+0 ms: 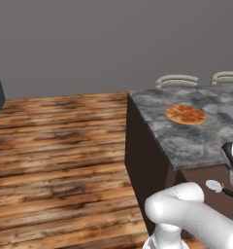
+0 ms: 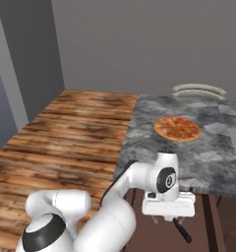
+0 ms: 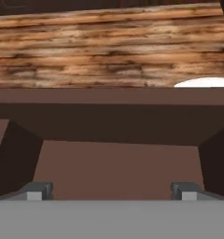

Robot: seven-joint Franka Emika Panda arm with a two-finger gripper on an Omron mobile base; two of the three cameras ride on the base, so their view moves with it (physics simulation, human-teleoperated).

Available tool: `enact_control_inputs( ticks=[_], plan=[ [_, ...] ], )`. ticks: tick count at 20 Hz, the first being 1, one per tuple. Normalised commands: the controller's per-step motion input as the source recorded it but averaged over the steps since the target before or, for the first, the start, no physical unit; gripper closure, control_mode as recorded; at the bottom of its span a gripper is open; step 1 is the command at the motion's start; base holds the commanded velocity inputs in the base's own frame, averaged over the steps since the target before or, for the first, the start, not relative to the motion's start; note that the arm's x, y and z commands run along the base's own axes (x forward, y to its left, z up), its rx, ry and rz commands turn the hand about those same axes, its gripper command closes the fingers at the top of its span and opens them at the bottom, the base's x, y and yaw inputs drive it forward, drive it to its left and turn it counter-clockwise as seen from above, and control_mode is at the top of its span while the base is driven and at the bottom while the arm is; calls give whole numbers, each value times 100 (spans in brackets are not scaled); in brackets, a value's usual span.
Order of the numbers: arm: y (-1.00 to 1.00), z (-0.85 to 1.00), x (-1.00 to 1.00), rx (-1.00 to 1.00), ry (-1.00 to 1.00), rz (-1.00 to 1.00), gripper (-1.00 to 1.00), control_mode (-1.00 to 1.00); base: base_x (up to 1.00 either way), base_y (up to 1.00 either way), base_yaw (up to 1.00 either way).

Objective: Take the pizza cutter from the drawer on the right and place it on the dining counter for cutting.

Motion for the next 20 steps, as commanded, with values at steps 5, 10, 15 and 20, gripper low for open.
enact_control_inputs(
  ticks=[5, 10, 15, 20],
  plan=[
    [-56, -63, 5, 12, -9, -2, -100, -100, 0, 0, 0],
    [-21, -35, 13, 11, -47, 0, -100, -100, 0, 0, 0],
    [-30, 8, 30, 7, -7, 0, -100, -100, 0, 0, 0],
    [-17, -1, 47, 11, 0, 7, -100, -100, 0, 0, 0]
  ],
)
